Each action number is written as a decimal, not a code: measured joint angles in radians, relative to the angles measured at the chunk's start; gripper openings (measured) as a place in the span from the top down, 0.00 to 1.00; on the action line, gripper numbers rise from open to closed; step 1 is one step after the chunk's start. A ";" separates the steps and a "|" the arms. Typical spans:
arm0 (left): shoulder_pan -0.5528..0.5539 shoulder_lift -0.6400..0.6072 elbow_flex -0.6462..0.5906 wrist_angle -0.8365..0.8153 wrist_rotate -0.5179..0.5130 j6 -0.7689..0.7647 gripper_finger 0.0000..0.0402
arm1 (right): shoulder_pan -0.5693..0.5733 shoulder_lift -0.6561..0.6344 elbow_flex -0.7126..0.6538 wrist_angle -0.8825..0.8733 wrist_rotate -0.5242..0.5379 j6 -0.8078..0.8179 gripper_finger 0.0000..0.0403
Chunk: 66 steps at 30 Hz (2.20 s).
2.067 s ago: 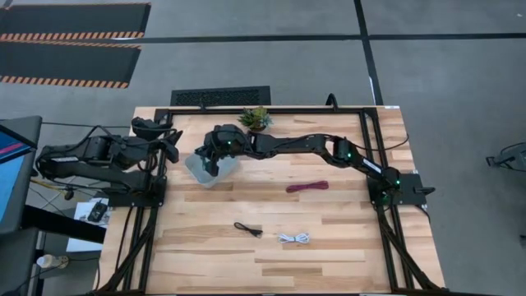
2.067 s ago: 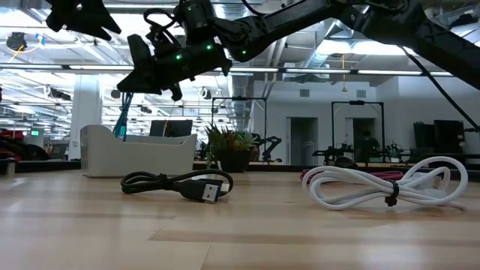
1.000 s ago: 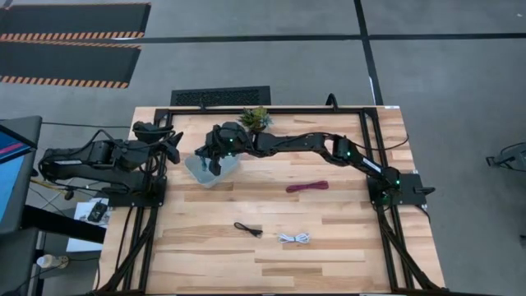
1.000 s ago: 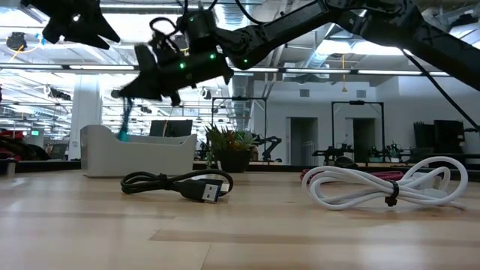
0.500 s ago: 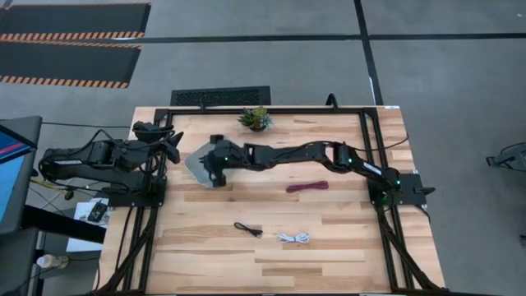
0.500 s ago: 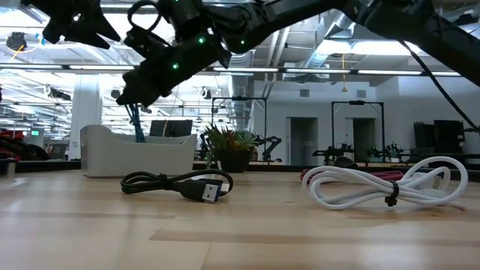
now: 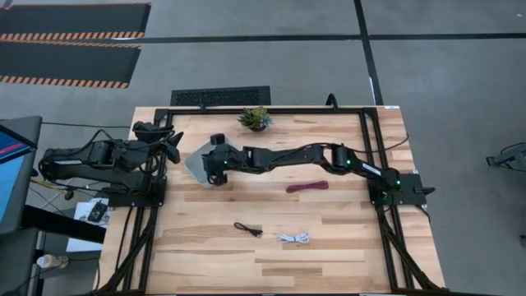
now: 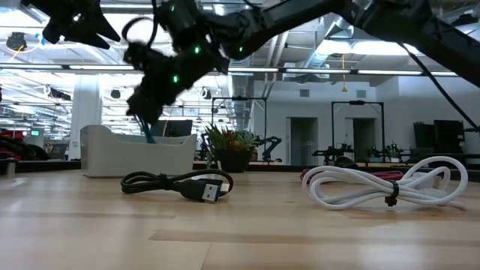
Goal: Pick and place USB-C Cables
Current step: Put the blue charger cable into the white bin, then put the black charger cable into the white bin
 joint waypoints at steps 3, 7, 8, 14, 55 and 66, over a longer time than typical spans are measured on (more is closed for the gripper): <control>0.000 0.000 0.000 -0.001 0.000 0.000 0.49 | -0.004 0.030 0.002 0.015 0.004 -0.001 0.96; 0.000 0.000 0.000 -0.005 -0.001 0.002 0.49 | -0.003 0.031 0.001 -0.014 0.032 0.012 0.96; 0.000 0.000 0.000 -0.005 -0.001 0.002 0.49 | -0.003 0.030 0.001 -0.020 0.029 0.020 0.96; 0.000 0.000 0.000 -0.004 -0.012 0.000 0.49 | -0.008 0.030 0.001 -0.026 0.029 0.057 0.94; 0.000 0.000 0.000 -0.062 -0.021 -0.042 0.49 | -0.051 -0.249 0.000 -0.310 -0.180 0.238 0.37; 0.000 0.001 0.000 -0.056 -0.010 -0.050 0.49 | -0.074 -0.627 0.001 -1.129 -0.172 0.362 0.37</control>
